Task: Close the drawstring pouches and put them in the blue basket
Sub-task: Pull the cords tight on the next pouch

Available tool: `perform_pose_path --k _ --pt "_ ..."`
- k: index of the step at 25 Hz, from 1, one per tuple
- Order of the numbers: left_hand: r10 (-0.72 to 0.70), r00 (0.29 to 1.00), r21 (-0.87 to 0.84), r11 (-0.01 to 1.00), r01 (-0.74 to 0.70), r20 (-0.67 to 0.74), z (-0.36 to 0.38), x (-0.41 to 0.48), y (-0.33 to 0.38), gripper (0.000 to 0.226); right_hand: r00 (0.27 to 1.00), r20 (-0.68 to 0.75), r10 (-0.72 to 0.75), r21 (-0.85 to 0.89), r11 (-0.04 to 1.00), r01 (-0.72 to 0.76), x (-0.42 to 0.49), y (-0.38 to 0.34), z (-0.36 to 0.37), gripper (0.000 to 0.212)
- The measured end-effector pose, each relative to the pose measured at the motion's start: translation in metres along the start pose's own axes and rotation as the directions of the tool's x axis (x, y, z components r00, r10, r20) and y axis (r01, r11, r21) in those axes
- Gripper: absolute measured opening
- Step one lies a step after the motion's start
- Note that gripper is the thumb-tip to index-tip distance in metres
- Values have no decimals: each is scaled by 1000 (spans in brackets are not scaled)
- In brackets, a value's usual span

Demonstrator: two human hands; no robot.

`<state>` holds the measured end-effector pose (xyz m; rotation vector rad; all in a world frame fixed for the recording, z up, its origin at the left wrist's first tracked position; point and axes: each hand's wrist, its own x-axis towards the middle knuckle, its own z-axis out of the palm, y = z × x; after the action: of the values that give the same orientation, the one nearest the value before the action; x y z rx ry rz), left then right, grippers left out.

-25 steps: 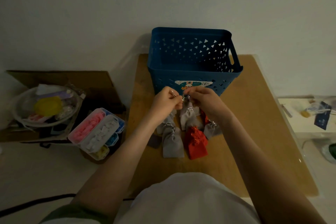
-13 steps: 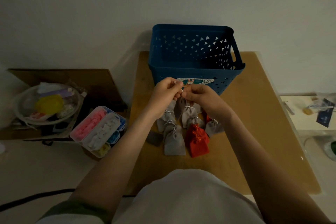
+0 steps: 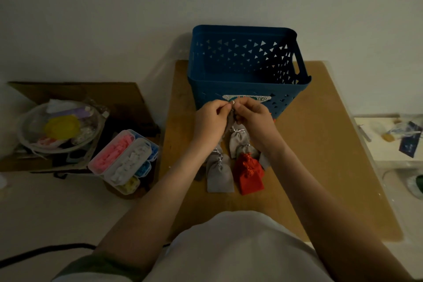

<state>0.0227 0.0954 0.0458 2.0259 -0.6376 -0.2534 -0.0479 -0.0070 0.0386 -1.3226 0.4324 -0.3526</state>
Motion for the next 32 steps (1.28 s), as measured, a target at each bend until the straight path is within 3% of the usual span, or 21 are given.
perform_pose_path --k 6,11,14,16,18,20,22,23,25,28,32 --pt "25 996 23 999 -27 80 -4 5 -3 16 990 140 -29 25 999 26 -1 3 -8 8" --pt "121 983 268 951 -154 137 -6 4 -10 17 993 117 -6 -160 987 25 -2 7 -11 10" --pt "181 980 256 947 -196 79 -5 2 -10 19 995 98 16 -298 954 14 0 6 -13 11" --pt "137 991 59 989 -137 -4 -5 4 -8 17 995 97 18 -432 901 26 0 6 -13 15" --pt "-35 999 -293 955 40 23 -6 4 -4 17 998 65 -6 -530 847 39 -1 5 -13 17" --pt "-143 976 -580 786 214 166 -6 1 -1 17 998 37 -43 -597 800 56 -2 0 -13 19" --pt "-147 949 -708 636 307 280 -8 0 -1 18 998 -11 -57 -624 780 38 -1 -7 -15 20" --pt "-148 938 -715 614 335 313 -9 1 -1 19 999 -28 -42 -622 783 15 0 -10 -17 21" --pt "-154 935 -648 684 334 320 -11 2 -1 20 999 -37 -5 -605 796 -19 1 -12 -20 23" --pt "-71 966 -396 902 168 249 -14 6 3 17 998 -63 15 -571 820 -48 3 -12 -20 29" --pt "20 997 -198 980 -4 80 -12 9 6 18 997 -68 48 -307 949 -67 0 -22 -11 30"
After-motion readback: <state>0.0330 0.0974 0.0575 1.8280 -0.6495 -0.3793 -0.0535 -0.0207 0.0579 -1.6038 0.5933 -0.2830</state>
